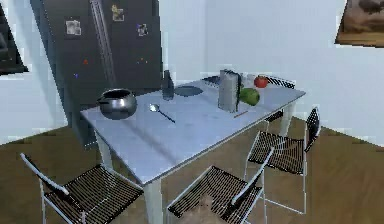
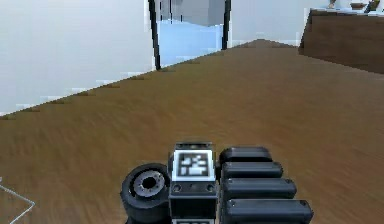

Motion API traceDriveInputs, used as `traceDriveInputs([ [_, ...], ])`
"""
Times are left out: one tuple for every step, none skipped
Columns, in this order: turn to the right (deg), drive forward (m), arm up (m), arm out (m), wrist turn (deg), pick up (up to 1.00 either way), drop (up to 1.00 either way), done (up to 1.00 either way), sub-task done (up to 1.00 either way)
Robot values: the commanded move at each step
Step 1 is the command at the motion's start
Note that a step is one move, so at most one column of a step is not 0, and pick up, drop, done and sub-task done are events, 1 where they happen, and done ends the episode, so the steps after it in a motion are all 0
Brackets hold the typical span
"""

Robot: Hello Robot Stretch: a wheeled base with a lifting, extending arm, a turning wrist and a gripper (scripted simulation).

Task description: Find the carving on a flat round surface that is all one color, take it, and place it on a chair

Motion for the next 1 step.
traceDriveInputs([
  [45.0, 0.00, 0.00, 0.00, 0.0, 0.00, 0.00, 0.00, 0.00],
])
